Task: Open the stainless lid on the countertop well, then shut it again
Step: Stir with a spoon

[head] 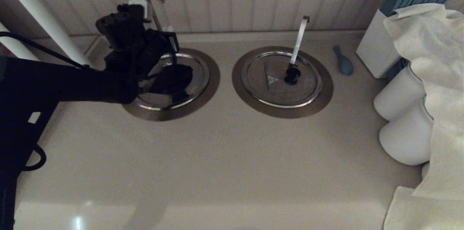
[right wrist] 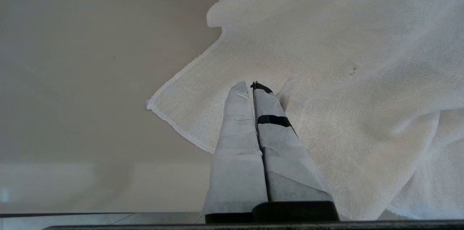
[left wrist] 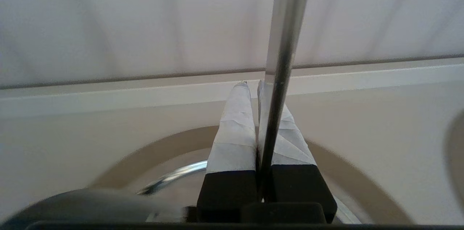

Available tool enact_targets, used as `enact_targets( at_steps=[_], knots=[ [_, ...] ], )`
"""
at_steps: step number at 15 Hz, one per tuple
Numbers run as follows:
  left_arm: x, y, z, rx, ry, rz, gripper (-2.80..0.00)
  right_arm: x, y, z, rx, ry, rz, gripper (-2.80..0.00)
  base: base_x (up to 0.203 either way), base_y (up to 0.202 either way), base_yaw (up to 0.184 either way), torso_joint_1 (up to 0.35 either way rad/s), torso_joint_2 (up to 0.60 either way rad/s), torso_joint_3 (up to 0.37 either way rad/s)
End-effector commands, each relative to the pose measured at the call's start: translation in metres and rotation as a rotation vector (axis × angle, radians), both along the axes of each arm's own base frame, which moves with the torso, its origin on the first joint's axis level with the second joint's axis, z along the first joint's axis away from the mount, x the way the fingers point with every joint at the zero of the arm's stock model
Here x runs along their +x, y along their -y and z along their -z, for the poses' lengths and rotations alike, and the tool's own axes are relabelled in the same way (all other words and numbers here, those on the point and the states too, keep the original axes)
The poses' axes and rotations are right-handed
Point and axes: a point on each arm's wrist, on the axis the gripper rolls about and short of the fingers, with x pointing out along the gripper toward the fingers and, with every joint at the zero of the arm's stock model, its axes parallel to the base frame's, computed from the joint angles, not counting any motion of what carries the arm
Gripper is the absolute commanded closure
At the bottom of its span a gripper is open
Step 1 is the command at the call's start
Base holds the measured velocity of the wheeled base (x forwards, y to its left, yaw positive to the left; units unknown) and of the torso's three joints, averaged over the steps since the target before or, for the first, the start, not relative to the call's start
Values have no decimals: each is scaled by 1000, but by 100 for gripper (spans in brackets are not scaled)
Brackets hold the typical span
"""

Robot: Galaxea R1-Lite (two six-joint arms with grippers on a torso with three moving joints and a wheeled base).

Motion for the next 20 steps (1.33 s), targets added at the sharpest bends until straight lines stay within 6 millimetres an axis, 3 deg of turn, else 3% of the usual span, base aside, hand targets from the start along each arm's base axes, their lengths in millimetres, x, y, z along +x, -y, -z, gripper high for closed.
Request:
enact_targets(
  at_steps=[1, 8, 10, 20],
  knots=[
    [-8, -5, -13, -9, 22, -15, 0, 0, 0, 0, 0, 0, 0, 0, 0, 0, 0, 0, 0, 0],
    [-7, -19, -7, -1, -51, -69, 0, 0, 0, 0, 0, 0, 0, 0, 0, 0, 0, 0, 0, 0],
    [-17, -22, -10, 14, -113, -68, 0, 0, 0, 0, 0, 0, 0, 0, 0, 0, 0, 0, 0, 0],
    [-27, -22, 4, 84, -396, -33, 0, 0, 0, 0, 0, 0, -2, 0, 0, 0, 0, 0, 0, 0]
  ],
)
